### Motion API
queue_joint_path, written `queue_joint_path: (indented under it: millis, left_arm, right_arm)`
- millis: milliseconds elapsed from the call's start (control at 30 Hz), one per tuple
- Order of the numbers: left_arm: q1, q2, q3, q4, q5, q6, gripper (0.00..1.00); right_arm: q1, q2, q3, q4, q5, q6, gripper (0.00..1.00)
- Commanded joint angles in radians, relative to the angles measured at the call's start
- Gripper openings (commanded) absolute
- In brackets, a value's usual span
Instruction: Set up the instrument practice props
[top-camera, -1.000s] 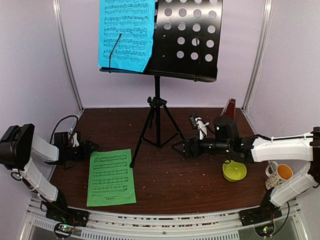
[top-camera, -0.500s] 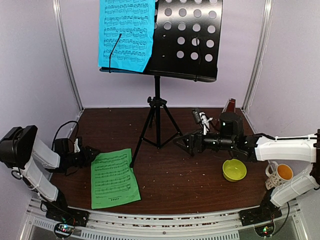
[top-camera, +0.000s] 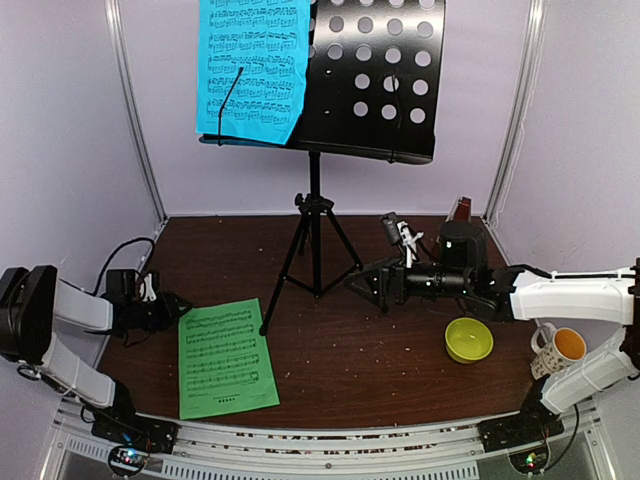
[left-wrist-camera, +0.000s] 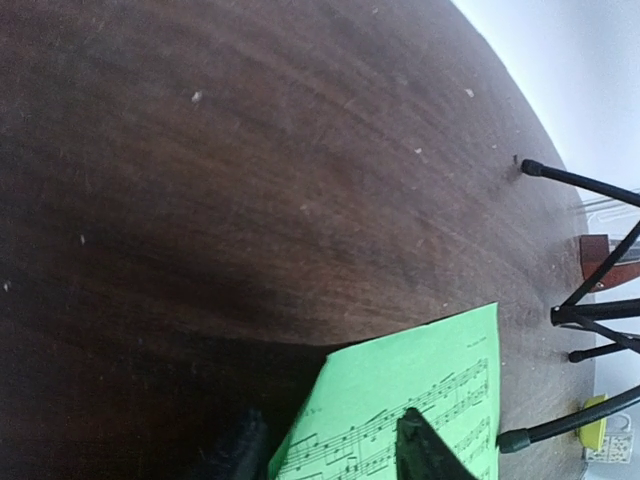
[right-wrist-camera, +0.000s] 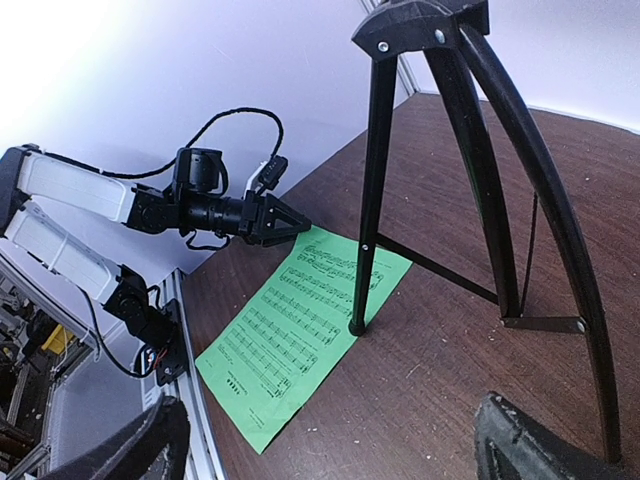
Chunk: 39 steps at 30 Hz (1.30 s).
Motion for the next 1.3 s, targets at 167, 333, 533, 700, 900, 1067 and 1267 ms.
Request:
queue_joint_path:
  millis: [167,333,533,700,900,1067,1267]
  left_arm:
    - [-0.009,-0.009,0.019,-0.018,-0.009,0.035,0.23]
    - [-0.049,-0.117,0.102,-0.223,-0.116,0.091,0.01]
    - [-0.062,-0.288,0.216,-0.437,-0.157,0.149,0.00]
    - [-0.085,-0.438,0.355,-0.640,-0.116,0.220,0.00]
    - [-0.184,-0.493,0.578,-0.918,0.079,0.412,0.00]
    - [-0.273,-0.508,0.737,-1.118,0.239,0.542,0.00]
    - [-0.509,-0.489,0.859,-1.210,0.294,0.561,0.00]
  right_arm:
    - [-0.004,-0.055,0.041,-0.034,-0.030,-0.056,1.00]
    - [-0.004,-0.072,0.056,-0.059,-0.008,-0.077,1.00]
    - [-0.002,-0.122,0.063,-0.082,-0.010,-0.124,0.99]
    - [0.016,-0.158,0.080,-0.123,-0.020,-0.200,0.98]
    - [0.078,-0.168,0.182,-0.295,0.017,-0.346,0.98]
    - [0.154,-0.168,0.268,-0.425,0.072,-0.474,0.99]
    - [0.258,-0.140,0.380,-0.560,0.180,-0.607,1.00]
